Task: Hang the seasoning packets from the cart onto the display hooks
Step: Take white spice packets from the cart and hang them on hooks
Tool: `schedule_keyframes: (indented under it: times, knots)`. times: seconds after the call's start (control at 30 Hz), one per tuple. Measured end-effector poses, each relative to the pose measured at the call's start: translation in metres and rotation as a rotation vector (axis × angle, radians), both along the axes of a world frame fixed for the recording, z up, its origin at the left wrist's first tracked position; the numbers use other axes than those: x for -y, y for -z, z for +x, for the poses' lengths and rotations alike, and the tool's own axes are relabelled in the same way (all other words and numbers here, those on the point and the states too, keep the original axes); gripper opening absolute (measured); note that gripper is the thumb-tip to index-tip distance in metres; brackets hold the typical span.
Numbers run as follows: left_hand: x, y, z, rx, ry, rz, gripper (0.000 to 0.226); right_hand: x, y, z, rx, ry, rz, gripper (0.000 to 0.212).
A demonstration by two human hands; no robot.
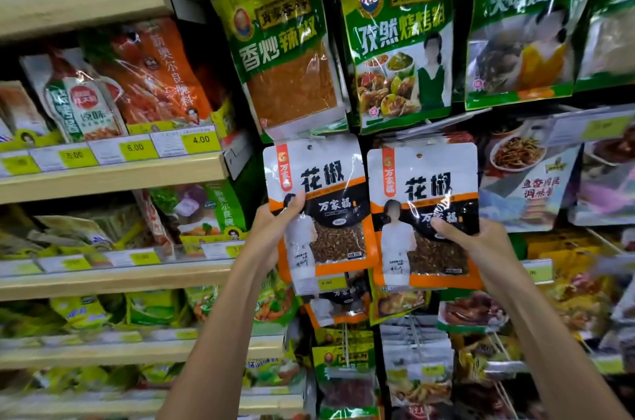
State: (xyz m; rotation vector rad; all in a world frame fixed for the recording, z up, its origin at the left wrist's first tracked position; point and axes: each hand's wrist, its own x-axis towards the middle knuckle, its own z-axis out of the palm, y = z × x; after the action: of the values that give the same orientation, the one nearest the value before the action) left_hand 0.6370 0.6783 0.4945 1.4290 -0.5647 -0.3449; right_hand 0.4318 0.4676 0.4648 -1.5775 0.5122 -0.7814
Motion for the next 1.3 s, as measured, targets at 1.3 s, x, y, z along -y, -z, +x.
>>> schedule_keyframes:
  times: [1.3]
  knots:
    - [-0.004,0.016,-0.020,0.668,-0.664,0.603,0.031,-0.023,0.008,0.020,0.043,-0.078,0.062,0.087]
